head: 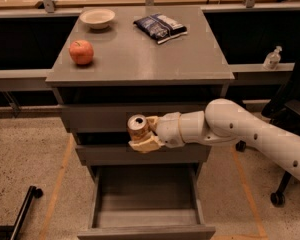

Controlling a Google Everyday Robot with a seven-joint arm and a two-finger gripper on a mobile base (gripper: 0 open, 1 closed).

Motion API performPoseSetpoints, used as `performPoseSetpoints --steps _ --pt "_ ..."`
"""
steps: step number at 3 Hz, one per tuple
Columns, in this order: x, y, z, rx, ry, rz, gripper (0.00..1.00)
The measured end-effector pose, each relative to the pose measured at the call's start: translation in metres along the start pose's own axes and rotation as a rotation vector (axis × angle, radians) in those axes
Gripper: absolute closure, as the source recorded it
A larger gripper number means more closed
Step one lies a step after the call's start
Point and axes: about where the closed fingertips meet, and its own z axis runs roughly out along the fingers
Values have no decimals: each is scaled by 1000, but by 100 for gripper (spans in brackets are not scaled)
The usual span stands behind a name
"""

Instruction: Place orange can into bottom drawer

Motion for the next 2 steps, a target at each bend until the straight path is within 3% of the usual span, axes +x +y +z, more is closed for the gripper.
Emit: performPoseSetpoints --steps 1,2 --pt "20 1 23 -36 18 -92 100" --pt "48 5 43 -61 24 -137 100"
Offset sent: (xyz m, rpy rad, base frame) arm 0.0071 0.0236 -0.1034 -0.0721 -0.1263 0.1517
